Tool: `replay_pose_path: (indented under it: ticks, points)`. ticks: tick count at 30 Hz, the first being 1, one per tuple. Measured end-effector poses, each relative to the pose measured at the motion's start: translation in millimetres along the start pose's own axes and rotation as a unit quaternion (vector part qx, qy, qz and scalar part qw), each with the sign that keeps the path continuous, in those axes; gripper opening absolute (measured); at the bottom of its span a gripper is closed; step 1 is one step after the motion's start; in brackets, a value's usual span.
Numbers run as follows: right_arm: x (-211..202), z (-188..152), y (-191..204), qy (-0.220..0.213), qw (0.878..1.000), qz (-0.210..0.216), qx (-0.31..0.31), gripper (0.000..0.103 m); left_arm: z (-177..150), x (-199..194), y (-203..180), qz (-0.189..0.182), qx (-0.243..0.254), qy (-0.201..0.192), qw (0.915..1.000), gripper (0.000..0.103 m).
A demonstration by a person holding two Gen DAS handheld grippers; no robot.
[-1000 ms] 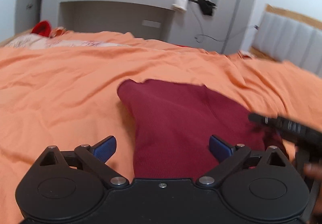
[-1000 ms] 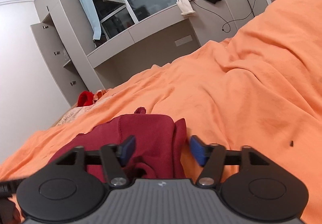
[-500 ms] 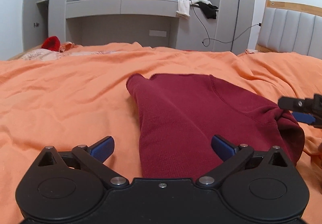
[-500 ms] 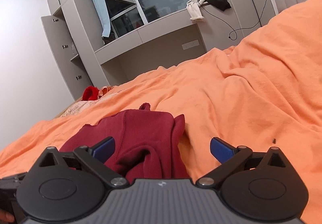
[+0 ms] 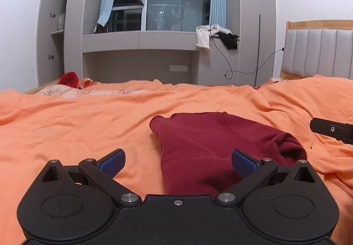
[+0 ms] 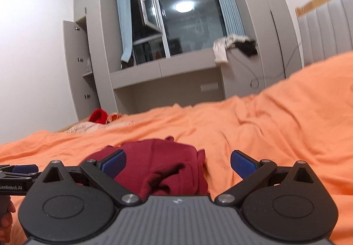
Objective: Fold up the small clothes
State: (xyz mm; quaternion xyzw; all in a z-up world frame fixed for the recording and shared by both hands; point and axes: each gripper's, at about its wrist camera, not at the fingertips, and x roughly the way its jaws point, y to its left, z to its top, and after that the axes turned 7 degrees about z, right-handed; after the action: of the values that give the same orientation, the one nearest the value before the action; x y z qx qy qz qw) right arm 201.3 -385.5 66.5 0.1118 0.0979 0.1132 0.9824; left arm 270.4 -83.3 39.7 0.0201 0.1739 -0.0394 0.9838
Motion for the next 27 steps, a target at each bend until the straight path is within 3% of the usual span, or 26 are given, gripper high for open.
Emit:
replay_pose_path:
  ticks: [14,27]
  points:
    - [-78.9,-26.0,49.5,-0.076,0.995,-0.018,-0.057,0.103,-29.8,-72.9,15.3,0.0,-0.032,-0.038,0.9988,0.102]
    - [-123.0,-51.2,59.7,-0.064,0.996,-0.038,-0.053,0.103,-61.6,-134.9,15.9,0.007,-0.038,-0.065,0.9971,0.102]
